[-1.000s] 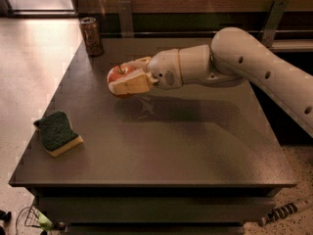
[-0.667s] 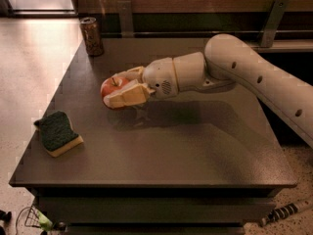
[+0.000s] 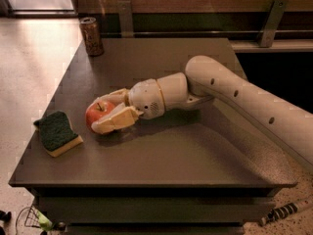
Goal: Move apple near sponge
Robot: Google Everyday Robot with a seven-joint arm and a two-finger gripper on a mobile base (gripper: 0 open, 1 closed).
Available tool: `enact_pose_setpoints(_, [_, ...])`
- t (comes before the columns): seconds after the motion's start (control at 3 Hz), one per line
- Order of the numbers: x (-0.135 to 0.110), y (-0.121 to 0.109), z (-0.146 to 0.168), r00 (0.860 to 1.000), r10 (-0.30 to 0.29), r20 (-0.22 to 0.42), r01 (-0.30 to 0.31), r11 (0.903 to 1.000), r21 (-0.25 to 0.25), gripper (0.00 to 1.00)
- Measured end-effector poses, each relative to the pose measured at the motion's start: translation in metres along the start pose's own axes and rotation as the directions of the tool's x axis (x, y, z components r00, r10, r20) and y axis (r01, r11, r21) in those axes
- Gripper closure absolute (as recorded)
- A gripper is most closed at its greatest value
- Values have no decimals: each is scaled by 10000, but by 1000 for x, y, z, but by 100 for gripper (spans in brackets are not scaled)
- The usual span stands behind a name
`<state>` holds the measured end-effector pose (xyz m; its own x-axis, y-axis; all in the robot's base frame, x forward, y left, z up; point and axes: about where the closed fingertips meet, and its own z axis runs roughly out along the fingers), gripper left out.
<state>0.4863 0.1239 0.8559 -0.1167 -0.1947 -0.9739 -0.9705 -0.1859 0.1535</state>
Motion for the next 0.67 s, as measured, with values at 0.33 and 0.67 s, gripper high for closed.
enact_pose_setpoints(0.33, [10, 6, 10, 9991, 81, -413, -86, 9999, -118, 84])
enact_pose_setpoints(0.67, [9, 7, 12, 9992, 63, -403, -70, 9998, -167, 61])
